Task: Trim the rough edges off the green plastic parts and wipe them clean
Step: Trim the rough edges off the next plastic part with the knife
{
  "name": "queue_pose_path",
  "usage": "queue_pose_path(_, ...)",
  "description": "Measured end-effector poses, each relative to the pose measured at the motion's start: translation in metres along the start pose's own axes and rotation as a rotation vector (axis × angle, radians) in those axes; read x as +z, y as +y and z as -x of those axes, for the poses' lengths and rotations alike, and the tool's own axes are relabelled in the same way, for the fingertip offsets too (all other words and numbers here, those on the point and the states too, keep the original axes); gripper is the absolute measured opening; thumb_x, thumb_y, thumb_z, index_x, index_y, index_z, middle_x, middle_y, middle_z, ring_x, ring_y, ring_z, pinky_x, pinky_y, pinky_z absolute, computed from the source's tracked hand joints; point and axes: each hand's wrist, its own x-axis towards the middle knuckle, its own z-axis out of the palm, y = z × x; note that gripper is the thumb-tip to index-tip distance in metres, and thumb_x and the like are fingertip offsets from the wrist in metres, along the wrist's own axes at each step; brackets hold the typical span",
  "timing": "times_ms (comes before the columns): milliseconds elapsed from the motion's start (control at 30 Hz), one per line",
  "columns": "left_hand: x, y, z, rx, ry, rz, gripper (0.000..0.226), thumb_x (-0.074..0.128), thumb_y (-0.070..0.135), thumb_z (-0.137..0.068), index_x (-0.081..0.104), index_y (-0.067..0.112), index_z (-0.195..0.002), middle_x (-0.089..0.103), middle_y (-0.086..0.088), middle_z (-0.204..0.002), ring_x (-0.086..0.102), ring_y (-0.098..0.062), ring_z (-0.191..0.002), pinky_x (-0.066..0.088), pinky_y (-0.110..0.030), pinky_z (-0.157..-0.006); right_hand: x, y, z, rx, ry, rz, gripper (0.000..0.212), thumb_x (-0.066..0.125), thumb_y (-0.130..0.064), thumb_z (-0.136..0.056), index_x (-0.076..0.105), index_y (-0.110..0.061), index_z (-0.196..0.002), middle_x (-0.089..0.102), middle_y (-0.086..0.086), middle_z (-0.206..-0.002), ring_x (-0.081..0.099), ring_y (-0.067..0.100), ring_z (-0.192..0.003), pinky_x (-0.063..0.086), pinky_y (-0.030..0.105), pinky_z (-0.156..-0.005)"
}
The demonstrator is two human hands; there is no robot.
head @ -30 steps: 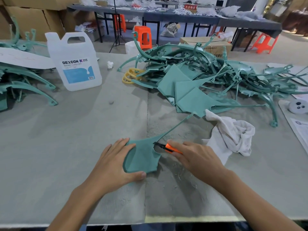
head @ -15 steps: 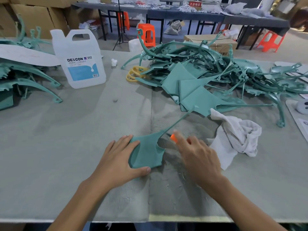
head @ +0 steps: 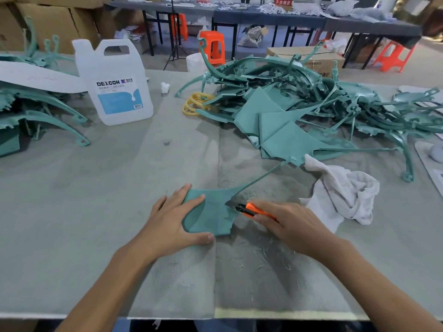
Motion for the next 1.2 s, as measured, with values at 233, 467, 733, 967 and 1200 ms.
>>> queue_pose_path(233,0.002,0.002,0.0,0.0,0.017,0.019,0.112,0.047,0.099,-0.057,0.024,0.048,-0.154,-0.009,0.019,-0.166,-0.008,0.002,-0.15,-0.012,-0.03,-0.121,-0.006,-0.004,-0.015,0.022,-0.048,-0.066,0.031,0.04,-0.054,-0.104,0.047,-0.049,-0.134,0.063,-0.017,-0.085,0.058,0.005,-0.072,0.052,0.036,-0.069)
queue_pose_path(467,0.002,0.0,0.001,-0.013,0.005,0.027,0.112,0.048,0.097,-0.057,0.023,0.048,-0.154,-0.01,0.02,-0.166,-0.009,0.001,-0.15,-0.012,-0.032,-0.122,-0.009,-0.001,-0.029,0.041,-0.137,-0.125,0.028,0.043,-0.051,-0.105,0.05,-0.053,-0.132,0.063,-0.019,-0.081,0.058,0.0,-0.069,0.049,0.031,-0.066)
queue_pose_path(733,0.002,0.0,0.0,-0.014,0.013,0.044,0.111,0.05,0.096,-0.057,0.025,0.047,-0.154,-0.008,0.02,-0.166,-0.007,0.001,-0.15,-0.012,-0.032,-0.122,-0.009,0.001,-0.031,0.052,-0.168,-0.118,0.025,0.041,-0.049,-0.105,0.051,-0.054,-0.127,0.063,-0.019,-0.079,0.057,0.001,-0.069,0.049,0.032,-0.069)
queue_pose_path(967,0.002,0.001,-0.001,-0.009,0.019,0.037,0.11,0.052,0.094,-0.056,0.024,0.049,-0.153,-0.007,0.019,-0.166,-0.006,0.002,-0.151,-0.012,-0.029,-0.12,-0.009,-0.002,-0.024,0.044,-0.081,-0.192,0.024,0.046,-0.051,-0.101,0.058,-0.053,-0.122,0.065,-0.012,-0.074,0.059,0.006,-0.063,0.049,0.035,-0.063)
queue_pose_path(1200,-0.007,-0.004,-0.006,-0.007,-0.08,-0.019,0.111,0.044,0.1,-0.053,0.018,0.057,-0.152,-0.016,0.014,-0.166,-0.013,-0.007,-0.151,-0.003,-0.037,-0.122,-0.016,0.003,-0.014,0.006,-0.05,0.054,0.028,0.032,-0.059,-0.103,0.045,-0.045,-0.123,0.055,-0.016,-0.081,0.056,0.012,-0.071,0.047,0.036,-0.065)
